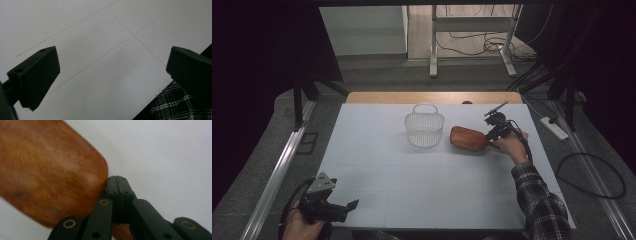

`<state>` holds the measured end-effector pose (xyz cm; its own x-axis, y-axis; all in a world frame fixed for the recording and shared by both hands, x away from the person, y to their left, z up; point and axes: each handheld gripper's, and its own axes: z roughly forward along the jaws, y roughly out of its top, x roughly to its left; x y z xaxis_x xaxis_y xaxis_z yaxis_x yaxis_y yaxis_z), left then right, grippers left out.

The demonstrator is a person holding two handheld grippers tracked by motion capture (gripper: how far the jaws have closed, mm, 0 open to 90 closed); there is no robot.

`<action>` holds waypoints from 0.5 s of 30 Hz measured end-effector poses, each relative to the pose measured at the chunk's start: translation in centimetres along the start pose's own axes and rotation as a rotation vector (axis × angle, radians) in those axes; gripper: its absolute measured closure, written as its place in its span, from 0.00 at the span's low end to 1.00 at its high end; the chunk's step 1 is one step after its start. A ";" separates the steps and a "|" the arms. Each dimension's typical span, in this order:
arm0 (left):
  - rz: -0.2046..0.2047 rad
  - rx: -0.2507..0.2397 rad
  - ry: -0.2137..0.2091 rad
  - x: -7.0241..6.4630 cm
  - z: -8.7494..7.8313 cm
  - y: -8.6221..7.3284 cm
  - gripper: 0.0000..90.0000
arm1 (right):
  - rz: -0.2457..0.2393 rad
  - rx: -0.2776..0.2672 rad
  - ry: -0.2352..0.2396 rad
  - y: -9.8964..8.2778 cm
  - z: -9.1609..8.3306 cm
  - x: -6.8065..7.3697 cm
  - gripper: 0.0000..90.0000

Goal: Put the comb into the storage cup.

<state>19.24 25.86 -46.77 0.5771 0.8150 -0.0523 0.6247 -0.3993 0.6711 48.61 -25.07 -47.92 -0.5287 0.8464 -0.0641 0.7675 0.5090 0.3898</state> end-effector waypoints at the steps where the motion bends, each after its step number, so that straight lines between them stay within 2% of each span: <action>1: 0.000 0.000 0.000 0.0 0.0 0.0 0.00 | -0.001 -0.005 -0.002 -0.3 -0.1 0.0 0.99; 15: 0.001 0.000 -0.001 0.0 0.0 0.0 0.00 | -0.006 -0.053 0.050 -3.7 -1.6 1.1 0.99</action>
<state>19.29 25.82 -46.77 0.5781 0.8143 -0.0520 0.6241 -0.4003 0.6710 44.61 -26.29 -47.98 -0.5515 0.8339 -0.0209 0.7446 0.5035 0.4382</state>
